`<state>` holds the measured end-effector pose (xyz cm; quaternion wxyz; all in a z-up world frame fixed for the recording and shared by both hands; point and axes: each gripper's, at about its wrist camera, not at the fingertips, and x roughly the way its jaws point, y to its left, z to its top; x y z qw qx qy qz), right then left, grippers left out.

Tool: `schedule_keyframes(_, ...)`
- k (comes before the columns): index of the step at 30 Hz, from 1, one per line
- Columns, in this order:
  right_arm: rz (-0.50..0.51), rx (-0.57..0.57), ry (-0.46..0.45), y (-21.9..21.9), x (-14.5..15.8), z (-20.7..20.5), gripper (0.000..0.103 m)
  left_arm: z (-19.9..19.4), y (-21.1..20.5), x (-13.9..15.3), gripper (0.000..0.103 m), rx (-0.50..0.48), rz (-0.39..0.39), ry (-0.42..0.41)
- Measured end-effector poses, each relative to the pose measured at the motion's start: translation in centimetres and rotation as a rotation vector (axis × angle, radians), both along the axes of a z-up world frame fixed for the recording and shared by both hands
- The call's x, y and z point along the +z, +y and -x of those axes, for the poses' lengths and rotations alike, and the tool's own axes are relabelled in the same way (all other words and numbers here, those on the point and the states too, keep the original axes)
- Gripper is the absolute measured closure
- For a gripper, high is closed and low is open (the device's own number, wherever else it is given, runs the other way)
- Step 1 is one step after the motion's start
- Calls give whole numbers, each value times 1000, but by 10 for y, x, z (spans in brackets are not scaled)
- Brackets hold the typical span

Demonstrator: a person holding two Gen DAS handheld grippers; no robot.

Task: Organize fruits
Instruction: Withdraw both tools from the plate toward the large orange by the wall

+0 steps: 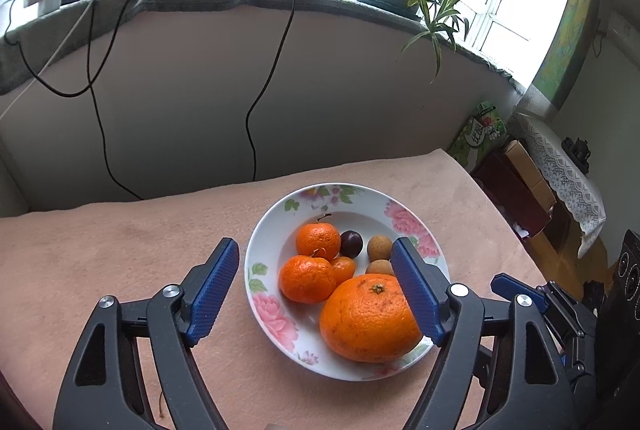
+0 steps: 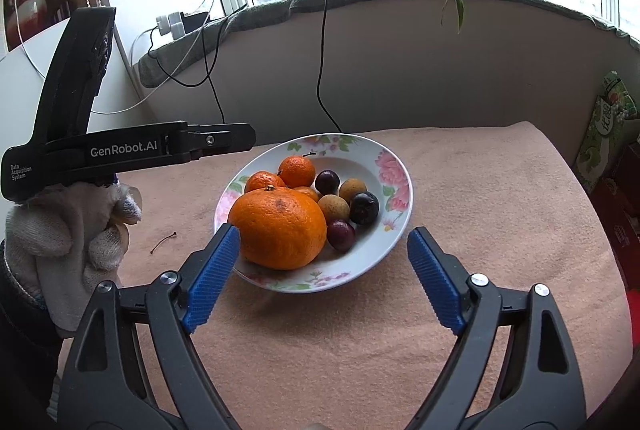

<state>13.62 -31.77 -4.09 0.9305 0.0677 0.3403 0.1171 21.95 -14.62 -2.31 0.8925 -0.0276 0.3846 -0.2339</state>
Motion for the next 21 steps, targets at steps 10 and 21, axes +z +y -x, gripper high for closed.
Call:
schedule_keyframes(10,-10,-21,-20,-2,11,13,8,25,5,12,23,12,-17,-45)
schedule_keyframes(21,-52,-21,-27,6,20,24,8,61,28,31,23,55,-24,-116)
